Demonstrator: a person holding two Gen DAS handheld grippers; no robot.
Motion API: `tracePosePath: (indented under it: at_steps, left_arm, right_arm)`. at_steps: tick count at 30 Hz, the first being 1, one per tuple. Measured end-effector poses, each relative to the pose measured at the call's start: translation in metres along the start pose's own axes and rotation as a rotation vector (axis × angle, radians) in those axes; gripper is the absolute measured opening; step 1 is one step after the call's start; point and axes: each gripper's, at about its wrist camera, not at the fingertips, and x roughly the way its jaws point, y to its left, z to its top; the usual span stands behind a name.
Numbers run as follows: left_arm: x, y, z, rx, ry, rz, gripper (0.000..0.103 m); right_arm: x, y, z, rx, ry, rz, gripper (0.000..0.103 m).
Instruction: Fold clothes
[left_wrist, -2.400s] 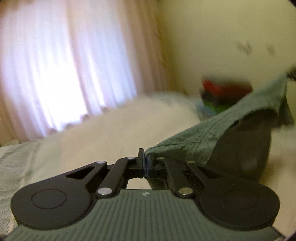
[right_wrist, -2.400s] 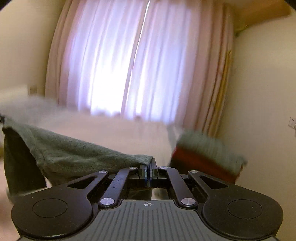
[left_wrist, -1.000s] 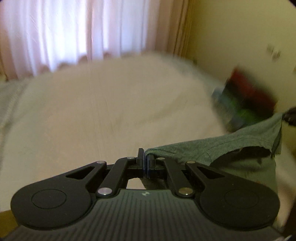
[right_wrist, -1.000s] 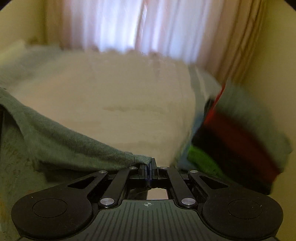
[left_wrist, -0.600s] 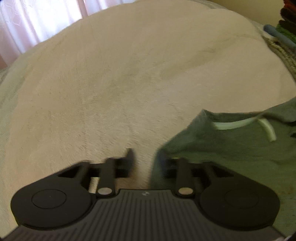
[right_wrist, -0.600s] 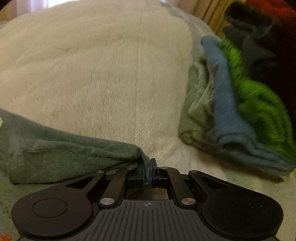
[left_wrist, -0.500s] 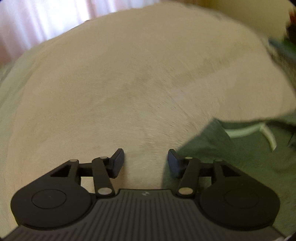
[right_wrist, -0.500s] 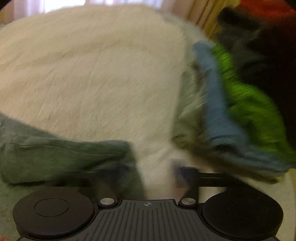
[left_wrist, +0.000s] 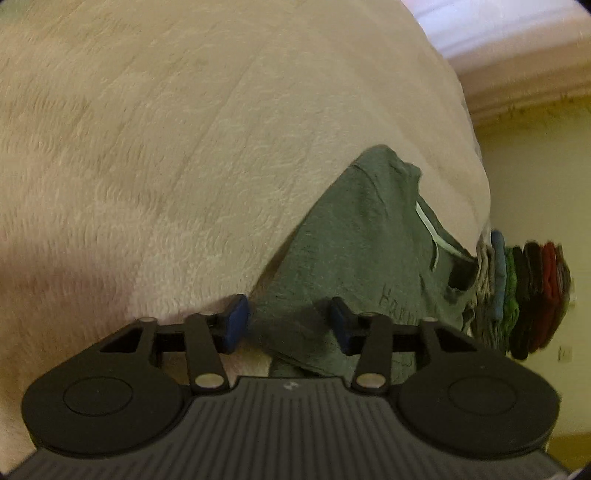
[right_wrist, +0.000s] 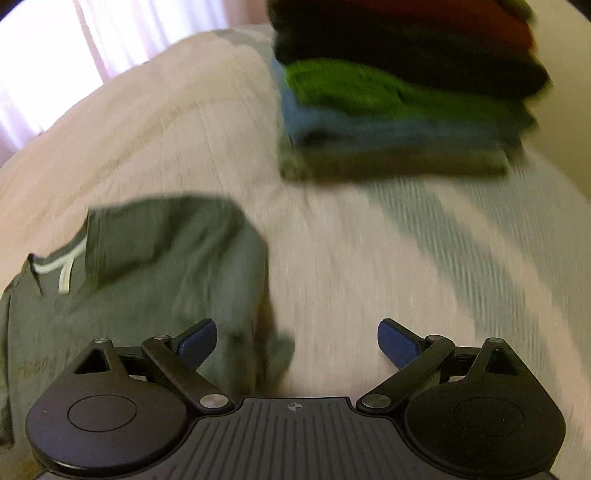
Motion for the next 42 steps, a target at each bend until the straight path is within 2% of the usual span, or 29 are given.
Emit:
tracePosePath:
  at_steps: [1,5,9,12,14,16,17,18,22,23,25,26,28,29,30,31,33,36,38,41,42]
  left_arm:
    - [-0.001,0.002,0.001,-0.003,-0.007,-0.002,0.002]
    - [-0.024,-0.008,0.033,0.124,-0.079,0.034,0.001]
    - [-0.046,-0.015,0.078,0.315,-0.145,0.16,0.002]
    - [-0.025,-0.02,0.096,0.554,-0.091,0.302,0.003]
    - [-0.006,-0.022,0.094,0.712,-0.038,0.394,0.005]
    - [0.005,-0.021,0.083,0.855,-0.012,0.462,0.012]
    - [0.0,-0.017,0.079,0.864,-0.024,0.486,0.019]
    - [-0.007,-0.013,0.078,0.84,-0.041,0.506,0.02]
    - [-0.039,0.016,0.076,0.645,-0.133,0.687,0.018]
    - [-0.049,0.02,0.072,0.591,-0.156,0.713,0.016]
    - [-0.064,0.019,0.057,0.525,-0.196,0.708,0.016]
    - [-0.069,0.013,0.043,0.504,-0.212,0.686,0.016]
    - [-0.077,-0.001,0.017,0.463,-0.244,0.641,0.016]
    - [-0.08,-0.006,0.004,0.443,-0.252,0.62,0.017]
    - [-0.081,-0.011,-0.007,0.426,-0.251,0.599,0.017]
    - [-0.082,-0.015,-0.018,0.411,-0.248,0.582,0.017]
    - [-0.083,-0.023,-0.042,0.382,-0.242,0.559,0.017]
    - [-0.083,-0.033,-0.069,0.325,-0.255,0.531,0.017]
    - [-0.084,-0.037,-0.089,0.272,-0.262,0.51,0.017]
    - [-0.087,-0.041,-0.12,0.189,-0.272,0.48,0.017]
    - [-0.087,-0.042,-0.128,0.17,-0.272,0.474,0.017]
  right_arm:
    - [-0.002,-0.001,-0.008,0.021,0.014,-0.002,0.096]
    - [-0.012,-0.003,-0.029,0.07,0.046,-0.012,0.096]
    - [-0.014,-0.004,-0.033,0.079,0.033,-0.031,0.096]
    - [-0.011,-0.001,-0.035,0.078,0.027,-0.033,0.096]
    - [-0.006,0.004,-0.037,0.042,0.026,-0.041,0.096]
    - [-0.001,0.009,-0.038,-0.015,0.024,-0.049,0.096]
    - [0.0,0.011,-0.037,-0.049,0.018,-0.049,0.096]
    - [0.0,0.013,-0.035,-0.084,0.01,-0.051,0.096]
    - [0.002,0.02,-0.029,-0.264,-0.045,-0.057,0.096]
    - [0.004,0.025,-0.029,-0.33,-0.07,-0.043,0.096]
    - [0.01,0.042,-0.031,-0.501,-0.13,0.002,0.086]
    - [0.015,0.052,-0.034,-0.597,-0.155,0.018,0.075]
    - [0.034,0.069,-0.04,-0.775,-0.172,0.021,0.074]
    - [0.046,0.075,-0.042,-0.847,-0.176,0.022,0.067]
    - [0.056,0.078,-0.043,-0.899,-0.178,0.025,0.026]
    - [0.064,0.074,-0.037,-0.89,-0.164,0.043,0.006]
    - [0.07,0.054,-0.012,-0.742,-0.118,0.12,0.006]
    - [0.071,-0.016,0.009,-0.329,-0.053,0.202,0.007]
    - [0.073,-0.065,0.018,-0.055,-0.006,0.237,0.027]
    - [0.076,-0.137,0.033,0.357,0.066,0.284,0.028]
    - [0.075,-0.154,0.028,0.473,0.088,0.329,0.033]
